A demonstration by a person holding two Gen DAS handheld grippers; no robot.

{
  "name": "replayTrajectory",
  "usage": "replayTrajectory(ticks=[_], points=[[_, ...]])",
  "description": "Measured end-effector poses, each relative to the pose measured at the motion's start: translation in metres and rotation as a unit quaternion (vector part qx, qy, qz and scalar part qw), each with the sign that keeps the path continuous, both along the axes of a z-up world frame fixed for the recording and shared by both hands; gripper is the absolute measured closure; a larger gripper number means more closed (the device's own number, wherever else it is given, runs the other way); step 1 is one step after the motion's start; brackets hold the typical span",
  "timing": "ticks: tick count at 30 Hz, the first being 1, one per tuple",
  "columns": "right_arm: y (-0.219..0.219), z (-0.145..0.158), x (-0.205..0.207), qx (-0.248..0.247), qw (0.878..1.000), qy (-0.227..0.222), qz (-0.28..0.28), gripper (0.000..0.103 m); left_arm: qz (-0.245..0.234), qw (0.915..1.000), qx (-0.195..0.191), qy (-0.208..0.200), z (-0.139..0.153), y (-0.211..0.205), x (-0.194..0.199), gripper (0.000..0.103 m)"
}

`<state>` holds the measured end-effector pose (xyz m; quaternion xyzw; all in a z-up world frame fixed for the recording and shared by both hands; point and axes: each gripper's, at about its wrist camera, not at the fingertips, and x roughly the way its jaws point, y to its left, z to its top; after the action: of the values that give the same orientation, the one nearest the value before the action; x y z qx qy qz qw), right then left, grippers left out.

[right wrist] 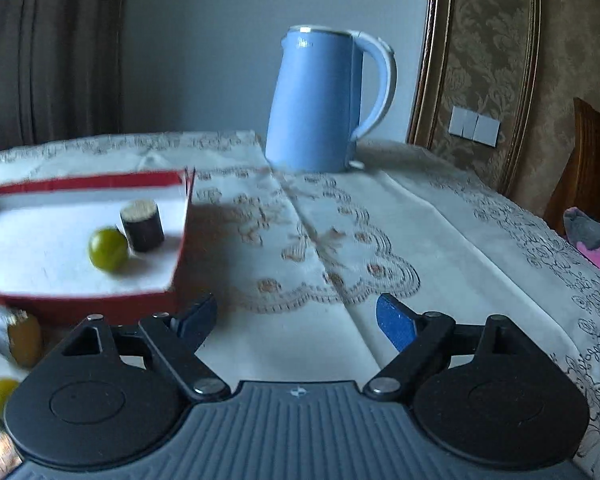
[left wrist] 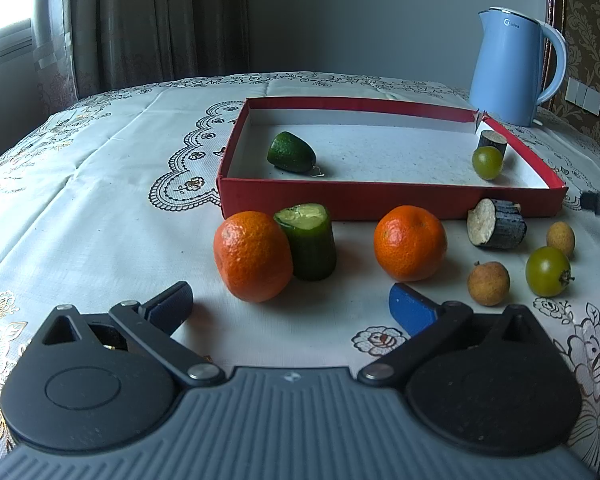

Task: Organize fruits
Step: 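Move the left gripper to the tangerine and close on it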

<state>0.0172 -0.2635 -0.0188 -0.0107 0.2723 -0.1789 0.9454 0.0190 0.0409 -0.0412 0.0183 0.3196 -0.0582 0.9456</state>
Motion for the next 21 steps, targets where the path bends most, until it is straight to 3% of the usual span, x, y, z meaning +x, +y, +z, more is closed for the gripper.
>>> replayTrajectory(ticks=[10,14,21], points=[[0.001,-0.013,0.002,0.013,0.999,0.032,0.022,0.016,0.000,1.0000,-0.001,0.000,0.000,0.000,0.000,0.000],[-0.001,-0.014,0.004,0.020,0.999,0.035,0.022,0.009,-0.001,1.0000,-0.005,-0.001,0.001,0.001,0.000,0.000],[-0.006,-0.015,0.006,0.040,0.998,0.038,0.024,0.007,0.011,0.9996,-0.026,-0.007,0.007,0.020,-0.014,0.000]])
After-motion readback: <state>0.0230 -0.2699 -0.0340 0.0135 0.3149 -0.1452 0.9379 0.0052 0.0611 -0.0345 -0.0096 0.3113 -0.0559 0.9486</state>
